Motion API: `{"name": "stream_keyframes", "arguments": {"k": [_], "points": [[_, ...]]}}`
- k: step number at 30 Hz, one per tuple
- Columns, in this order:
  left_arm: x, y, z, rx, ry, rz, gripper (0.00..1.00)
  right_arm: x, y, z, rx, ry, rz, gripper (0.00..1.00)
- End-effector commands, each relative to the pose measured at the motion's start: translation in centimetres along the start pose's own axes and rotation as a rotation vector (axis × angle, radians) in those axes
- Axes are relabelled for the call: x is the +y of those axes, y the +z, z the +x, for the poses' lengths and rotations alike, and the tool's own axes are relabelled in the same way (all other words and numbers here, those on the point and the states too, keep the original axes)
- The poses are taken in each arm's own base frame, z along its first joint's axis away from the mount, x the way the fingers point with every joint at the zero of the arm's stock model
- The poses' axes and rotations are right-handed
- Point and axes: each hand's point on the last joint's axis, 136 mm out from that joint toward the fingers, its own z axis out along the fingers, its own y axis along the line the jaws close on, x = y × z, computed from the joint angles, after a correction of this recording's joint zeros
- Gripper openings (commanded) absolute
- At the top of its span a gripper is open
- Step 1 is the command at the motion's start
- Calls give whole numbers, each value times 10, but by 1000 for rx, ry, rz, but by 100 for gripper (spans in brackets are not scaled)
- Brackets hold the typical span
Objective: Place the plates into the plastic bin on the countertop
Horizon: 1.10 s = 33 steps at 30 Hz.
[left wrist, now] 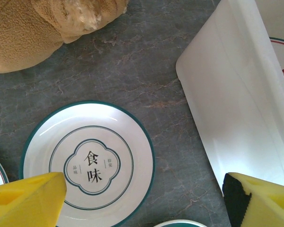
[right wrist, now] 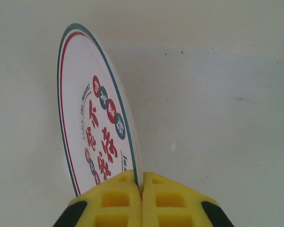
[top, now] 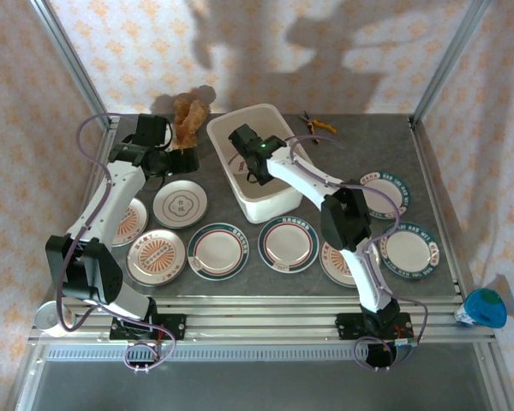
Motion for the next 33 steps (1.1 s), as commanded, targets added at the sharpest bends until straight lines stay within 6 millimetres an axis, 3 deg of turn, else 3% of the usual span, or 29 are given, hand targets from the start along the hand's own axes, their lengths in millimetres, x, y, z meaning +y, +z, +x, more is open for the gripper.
{"name": "stream_keyframes", "arguments": {"k": [1, 13, 20, 28, 33], "points": [[11, 1, 8, 29, 3, -43, 88, 3, 2, -2, -35, 32, -9, 0], [15, 10, 14, 67, -11, -70, 88, -10, 32, 18, 13, 32, 57, 0], [18, 12, 16, 81, -19, -82, 89, -16, 33, 17, 7, 7, 85, 6], [18, 16, 18, 94, -25, -83, 89, -5, 11, -2, -53, -33, 39, 46], [15, 19, 16, 92, -29, -69, 89, 14, -6, -12, -71, -85, -26, 81]]}}
